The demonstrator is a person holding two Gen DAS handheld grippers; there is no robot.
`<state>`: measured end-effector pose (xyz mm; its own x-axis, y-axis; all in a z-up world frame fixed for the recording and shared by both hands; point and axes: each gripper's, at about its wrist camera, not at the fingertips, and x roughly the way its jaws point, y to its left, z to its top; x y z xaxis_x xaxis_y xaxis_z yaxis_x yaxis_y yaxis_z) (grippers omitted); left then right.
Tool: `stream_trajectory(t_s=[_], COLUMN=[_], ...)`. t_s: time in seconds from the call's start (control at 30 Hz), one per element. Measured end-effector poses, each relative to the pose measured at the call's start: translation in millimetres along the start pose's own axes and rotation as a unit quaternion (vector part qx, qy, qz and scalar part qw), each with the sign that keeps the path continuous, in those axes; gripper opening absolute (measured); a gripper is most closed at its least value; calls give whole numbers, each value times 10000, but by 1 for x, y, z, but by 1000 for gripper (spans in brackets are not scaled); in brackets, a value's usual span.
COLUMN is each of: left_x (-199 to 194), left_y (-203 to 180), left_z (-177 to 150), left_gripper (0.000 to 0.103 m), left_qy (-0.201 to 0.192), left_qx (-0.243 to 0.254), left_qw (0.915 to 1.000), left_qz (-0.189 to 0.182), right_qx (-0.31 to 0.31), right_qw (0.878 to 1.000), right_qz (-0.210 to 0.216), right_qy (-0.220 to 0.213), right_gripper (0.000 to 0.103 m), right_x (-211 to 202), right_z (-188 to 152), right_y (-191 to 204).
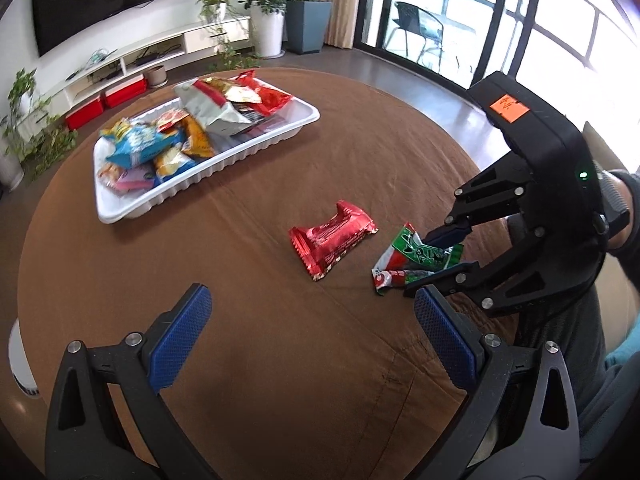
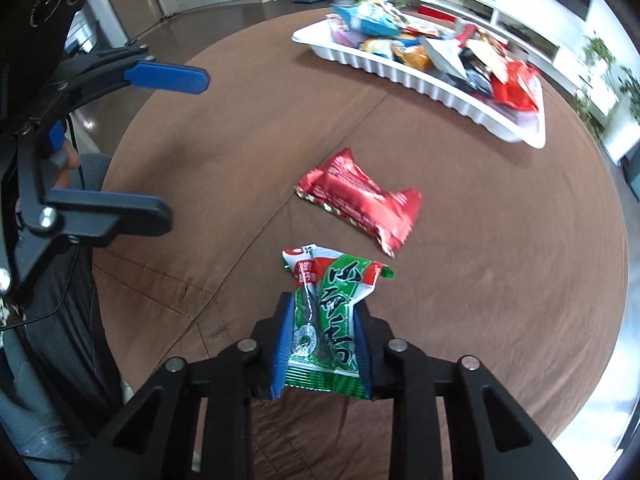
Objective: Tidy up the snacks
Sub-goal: 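Grasp the green-and-white seaweed packet with the right tool, then grasp the red wrapped candy with the left tool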
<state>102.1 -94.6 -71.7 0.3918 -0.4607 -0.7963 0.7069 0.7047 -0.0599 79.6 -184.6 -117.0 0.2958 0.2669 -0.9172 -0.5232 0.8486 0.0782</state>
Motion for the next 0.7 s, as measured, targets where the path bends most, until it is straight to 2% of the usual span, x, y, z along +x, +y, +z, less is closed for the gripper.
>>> stream_trajectory(t_s=[0.2,0.37,0.5,0.57,0.67,0.7], left_x=[35,66,92,102,112,115], left_y=[-16,-28,-33,-32,-24,-23], left_z=[27,51,63,68,72,72], left_gripper=[103,103,101,96,83,75], left_qy=[425,779,1180,1314,1488,1542], left_qx=[947,1768,2024,2103,1991,1955], left_qw=[9946,9812,9717,9683,9678,9675], left_qz=[73,-30,-293,-282,-404,-448], right_qx=[363,686,795,827,873,873], right_qw=[9993,9976,9966,9962,9955,9954], right_qz=[7,114,232,285,365,378], right_qy=[61,51,-21,-53,-81,-81], right_gripper=[28,28,28,28,28,28], right_x=[-8,-16,-19,-21,-24,-25], right_z=[-16,-30,-37,-39,-42,-43], right_y=[-5,-17,-22,-24,-28,-29])
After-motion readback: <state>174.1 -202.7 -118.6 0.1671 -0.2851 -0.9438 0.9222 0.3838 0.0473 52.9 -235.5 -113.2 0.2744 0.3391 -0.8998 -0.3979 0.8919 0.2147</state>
